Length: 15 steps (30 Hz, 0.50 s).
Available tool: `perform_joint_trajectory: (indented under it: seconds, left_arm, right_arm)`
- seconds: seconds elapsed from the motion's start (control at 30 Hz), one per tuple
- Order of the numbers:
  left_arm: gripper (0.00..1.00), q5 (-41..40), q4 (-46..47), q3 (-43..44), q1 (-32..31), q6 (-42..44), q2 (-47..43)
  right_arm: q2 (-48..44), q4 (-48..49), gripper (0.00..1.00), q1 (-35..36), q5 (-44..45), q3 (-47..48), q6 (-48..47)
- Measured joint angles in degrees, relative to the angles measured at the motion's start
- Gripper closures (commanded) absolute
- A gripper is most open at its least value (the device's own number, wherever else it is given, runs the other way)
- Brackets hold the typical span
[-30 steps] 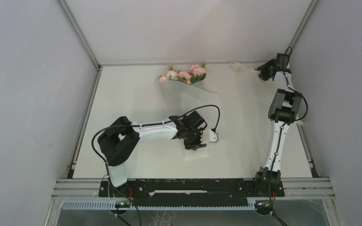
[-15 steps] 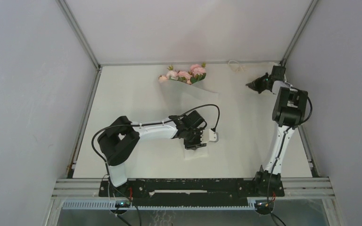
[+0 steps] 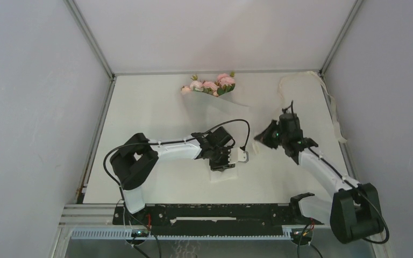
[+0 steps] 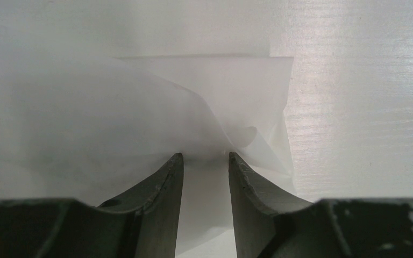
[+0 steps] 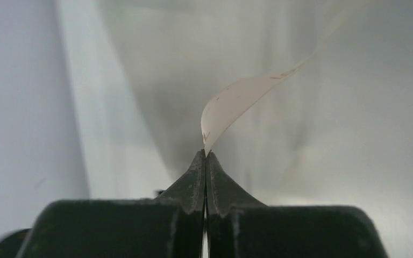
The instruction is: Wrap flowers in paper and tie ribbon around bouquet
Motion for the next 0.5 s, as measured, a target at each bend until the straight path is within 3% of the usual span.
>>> perform_joint_trajectory:
  seconds: [0.03,0.1,0.13,0.23,0.3,0.5]
  left_arm:
    - [0.58,0.0,0.3,-0.2,-0.1,0.0,-0.1]
    - [0.58,0.0,0.7,-0.6,-0.2,0.1,-0.3]
    - [0.58,0.0,0.9,-0.7,-0.2,0.1,-0.4]
    - [0.58,0.0,1.1,-0.9,-0.3,0.2,-0.4]
    - [0.58,-0.1,1.1,-0.9,-0.4,0.3,-0.4]
    - [0.58,-0.9,1.1,-0.9,-0.8,0.4,-0.5]
  right_arm:
    - [-1.8,-1.9,0.97,0.5,1.9,-2.5,0.2]
    - [-5.8,-7.2,0.57,1.7,5.5,-7.6,0.4]
    - [-7.2,-9.5,0.44,2.0,6.4,-8.8,0.7]
    - [-8.5,-16.0,0.26,3.0,6.8,-9.0,-1.4]
    - [-7.8,-20.7,0.02,3.7,7.7,-6.5,-3.4]
    - [-6.1,-21.7,0.0,1.3,5.7,2.3,-8.7]
